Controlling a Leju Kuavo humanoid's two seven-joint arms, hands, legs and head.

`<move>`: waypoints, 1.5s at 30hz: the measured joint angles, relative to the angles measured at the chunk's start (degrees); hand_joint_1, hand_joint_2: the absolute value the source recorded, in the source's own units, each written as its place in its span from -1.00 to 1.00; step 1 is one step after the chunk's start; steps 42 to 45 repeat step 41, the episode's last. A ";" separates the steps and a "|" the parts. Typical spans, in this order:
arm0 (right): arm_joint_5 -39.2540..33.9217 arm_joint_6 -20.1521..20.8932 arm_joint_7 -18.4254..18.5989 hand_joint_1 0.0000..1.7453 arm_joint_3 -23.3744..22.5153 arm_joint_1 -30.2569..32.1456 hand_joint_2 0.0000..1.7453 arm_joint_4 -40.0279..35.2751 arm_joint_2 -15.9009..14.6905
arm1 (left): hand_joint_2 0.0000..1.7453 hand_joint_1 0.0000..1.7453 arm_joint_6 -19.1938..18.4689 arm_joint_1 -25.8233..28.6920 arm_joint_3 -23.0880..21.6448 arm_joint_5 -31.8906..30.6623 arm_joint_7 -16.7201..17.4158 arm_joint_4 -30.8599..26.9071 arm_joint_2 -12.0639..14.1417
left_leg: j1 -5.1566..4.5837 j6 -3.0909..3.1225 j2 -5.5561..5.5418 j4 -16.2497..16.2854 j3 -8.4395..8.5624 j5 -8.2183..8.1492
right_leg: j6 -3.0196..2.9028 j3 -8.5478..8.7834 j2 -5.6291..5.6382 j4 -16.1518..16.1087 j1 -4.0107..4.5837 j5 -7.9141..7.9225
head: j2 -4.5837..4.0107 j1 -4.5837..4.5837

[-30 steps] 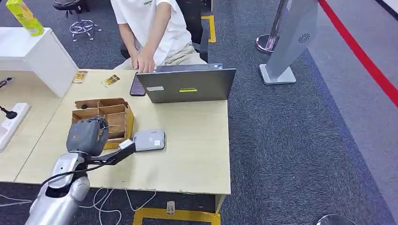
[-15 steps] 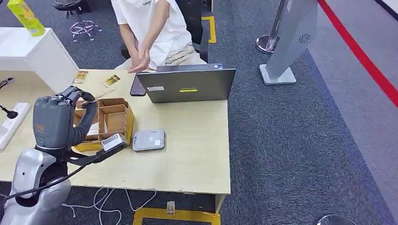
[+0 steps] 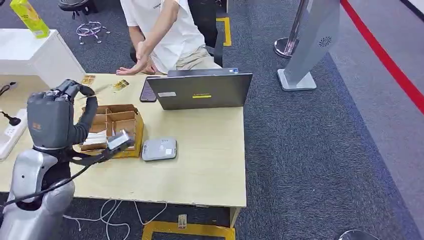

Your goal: Pass the card to the sensor for recognition and then transmit it.

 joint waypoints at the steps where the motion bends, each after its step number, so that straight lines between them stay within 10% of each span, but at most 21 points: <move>1: 0.57 0.13 0.09 -1.00 0.22 -0.12 1.00 0.00 0.00 | 1.00 1.00 -0.70 -2.08 -0.02 -1.42 1.36 2.25 -0.43 | 0.00 0.01 -0.05 -0.01 0.00 0.02 | 0.01 0.02 -0.07 0.00 0.00 0.01 | 0.00 0.00; 8: 1.76 0.44 0.70 -1.00 0.92 -0.68 1.00 0.02 0.00 | 1.00 1.00 -1.02 -8.07 -0.11 -4.84 4.22 10.46 -1.49 | 0.00 -0.03 -0.16 -0.01 -0.07 0.20 | 0.02 0.03 -0.14 0.01 0.00 0.09 | 0.00 0.00; 9: 3.42 0.64 2.67 -1.00 2.63 -2.98 1.00 0.11 0.11 | 1.00 1.00 4.91 -23.71 -0.11 -9.10 5.81 35.44 -4.79 | 0.00 -0.12 0.05 -0.04 -0.26 0.54 | -0.14 -0.15 0.03 0.07 0.02 0.62 | -0.02 0.00; 10: 3.81 0.37 3.48 -1.00 3.19 -3.53 1.00 0.11 0.20 | 1.00 1.00 6.63 -29.12 -0.11 -9.98 6.07 45.03 -6.56 | -0.01 -0.05 0.22 -0.03 -0.24 0.59 | -0.05 -0.17 0.25 0.08 0.01 0.72 | -0.02 0.02; 15: 3.90 -0.28 4.09 -1.00 4.05 -3.83 1.00 0.20 0.70 | 1.00 1.00 6.43 -35.08 -0.13 -11.16 7.28 58.53 -9.11 | -0.03 -0.03 0.31 0.01 -0.33 0.57 | -0.04 -0.26 0.35 0.06 0.00 0.72 | -0.02 0.02; 23: 3.96 -0.30 4.09 -1.00 4.18 -4.01 1.00 0.26 1.09 | 1.00 1.00 5.86 -38.32 -0.13 -11.29 7.47 66.02 -10.53 | -0.02 -0.03 0.30 -0.04 -0.44 0.56 | -0.04 -0.37 0.34 0.04 0.00 0.70 | -0.02 0.00; 24: 3.96 -0.26 4.09 -1.00 4.24 -4.01 1.00 0.26 1.09 | 1.00 -1.00 5.82 -38.46 -0.13 -11.23 7.49 66.56 -10.60 | -0.02 -0.03 0.31 -0.04 -0.44 0.56 | -0.04 -0.38 0.34 0.05 0.01 0.70 | -0.02 0.02; 45: 3.70 -0.26 3.76 -1.00 4.50 -3.65 1.00 0.26 1.09 | 1.00 -1.00 6.21 -38.07 -0.13 -7.37 2.48 69.49 -9.74 | -0.02 -0.04 0.33 -0.05 -0.49 0.57 | -0.04 -0.39 0.35 0.06 0.01 0.70 | -0.02 0.02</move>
